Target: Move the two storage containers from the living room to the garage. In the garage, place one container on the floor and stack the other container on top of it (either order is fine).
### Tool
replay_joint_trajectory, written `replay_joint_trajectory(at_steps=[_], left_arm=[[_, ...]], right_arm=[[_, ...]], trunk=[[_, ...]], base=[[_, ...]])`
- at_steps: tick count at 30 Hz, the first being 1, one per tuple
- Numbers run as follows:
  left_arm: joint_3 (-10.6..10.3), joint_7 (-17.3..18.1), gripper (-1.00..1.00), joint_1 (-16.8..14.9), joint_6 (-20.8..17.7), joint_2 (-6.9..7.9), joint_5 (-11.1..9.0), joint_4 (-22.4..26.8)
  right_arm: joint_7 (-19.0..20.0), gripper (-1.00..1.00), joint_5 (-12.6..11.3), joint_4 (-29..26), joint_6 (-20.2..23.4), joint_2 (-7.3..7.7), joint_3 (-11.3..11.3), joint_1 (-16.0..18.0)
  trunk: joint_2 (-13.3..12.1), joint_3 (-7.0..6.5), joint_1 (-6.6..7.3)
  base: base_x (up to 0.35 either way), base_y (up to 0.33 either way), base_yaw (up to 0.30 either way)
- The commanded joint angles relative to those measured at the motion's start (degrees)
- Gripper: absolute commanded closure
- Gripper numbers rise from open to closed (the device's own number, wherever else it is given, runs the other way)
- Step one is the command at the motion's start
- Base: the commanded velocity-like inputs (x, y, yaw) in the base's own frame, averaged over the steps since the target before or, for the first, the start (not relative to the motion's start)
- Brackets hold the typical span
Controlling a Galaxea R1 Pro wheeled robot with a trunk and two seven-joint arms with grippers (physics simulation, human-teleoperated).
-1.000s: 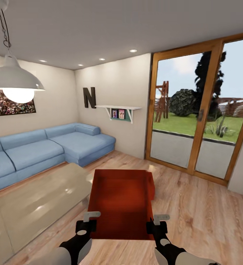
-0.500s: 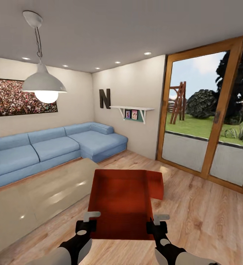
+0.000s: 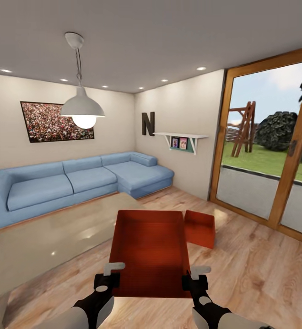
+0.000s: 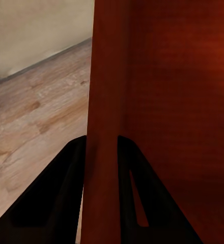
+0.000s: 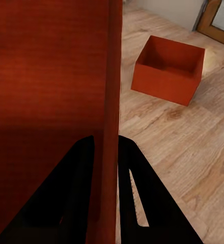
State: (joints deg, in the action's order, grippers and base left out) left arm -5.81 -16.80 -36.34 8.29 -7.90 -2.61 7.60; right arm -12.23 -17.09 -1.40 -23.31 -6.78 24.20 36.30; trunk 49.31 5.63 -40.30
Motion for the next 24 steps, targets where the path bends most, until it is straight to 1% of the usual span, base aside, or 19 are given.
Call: replay_joint_trajectory(at_steps=[1,21,24], left_arm=[[1.76,-1.75,1.00,-0.13,0.94,-0.01,0.68,0.12],[1.77,-1.74,1.00,-0.13,0.94,-0.01,0.68,0.13],[1.77,-1.74,1.00,-0.13,0.94,0.02,0.68,0.13]], right_arm=[[-0.07,1.00,-0.93,0.17,-0.11,0.01,-0.11,0.00],[-0.07,1.00,-0.93,0.17,-0.12,0.01,-0.11,-0.03],[-0.07,1.00,-0.93,0.17,-0.14,0.01,-0.11,-0.03]], trunk=[[0.08,0.06,0.02],[0.08,-0.57,0.02],[0.08,-0.67,0.02]], base=[[-0.262,-0.162,0.259],[-0.262,-0.165,0.259],[-0.133,-0.089,0.259]])
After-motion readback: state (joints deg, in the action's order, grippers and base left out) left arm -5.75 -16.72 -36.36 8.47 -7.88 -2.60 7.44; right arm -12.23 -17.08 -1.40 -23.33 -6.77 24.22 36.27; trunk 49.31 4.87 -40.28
